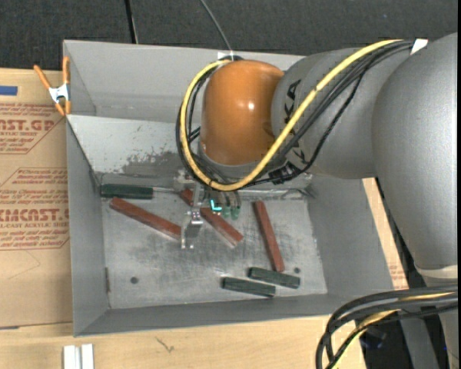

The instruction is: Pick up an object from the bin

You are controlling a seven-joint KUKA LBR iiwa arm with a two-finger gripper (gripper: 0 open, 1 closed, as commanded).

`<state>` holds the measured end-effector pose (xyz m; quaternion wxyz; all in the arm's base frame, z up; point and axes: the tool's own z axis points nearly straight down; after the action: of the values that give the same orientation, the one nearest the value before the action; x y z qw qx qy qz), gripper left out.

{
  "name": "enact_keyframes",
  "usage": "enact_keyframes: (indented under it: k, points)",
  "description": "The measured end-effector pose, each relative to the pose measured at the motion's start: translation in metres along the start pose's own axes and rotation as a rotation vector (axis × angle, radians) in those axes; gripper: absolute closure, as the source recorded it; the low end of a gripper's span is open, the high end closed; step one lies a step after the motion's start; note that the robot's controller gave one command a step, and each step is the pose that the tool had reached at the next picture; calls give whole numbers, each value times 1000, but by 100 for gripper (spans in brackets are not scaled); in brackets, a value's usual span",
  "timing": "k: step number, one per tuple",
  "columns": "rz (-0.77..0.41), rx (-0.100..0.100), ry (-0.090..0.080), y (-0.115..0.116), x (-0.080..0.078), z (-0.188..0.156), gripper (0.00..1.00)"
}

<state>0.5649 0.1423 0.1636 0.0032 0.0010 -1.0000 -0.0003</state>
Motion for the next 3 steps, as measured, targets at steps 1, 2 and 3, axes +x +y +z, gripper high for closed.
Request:
enact_keyframes:
  k: [1,2,3]
  points:
    - [1,-1,-7,-1,-2,-4,0]
    - [45,-3,-5,-1,-10,90,100]
    - [45,-3,-6,-1,-10,90,100]
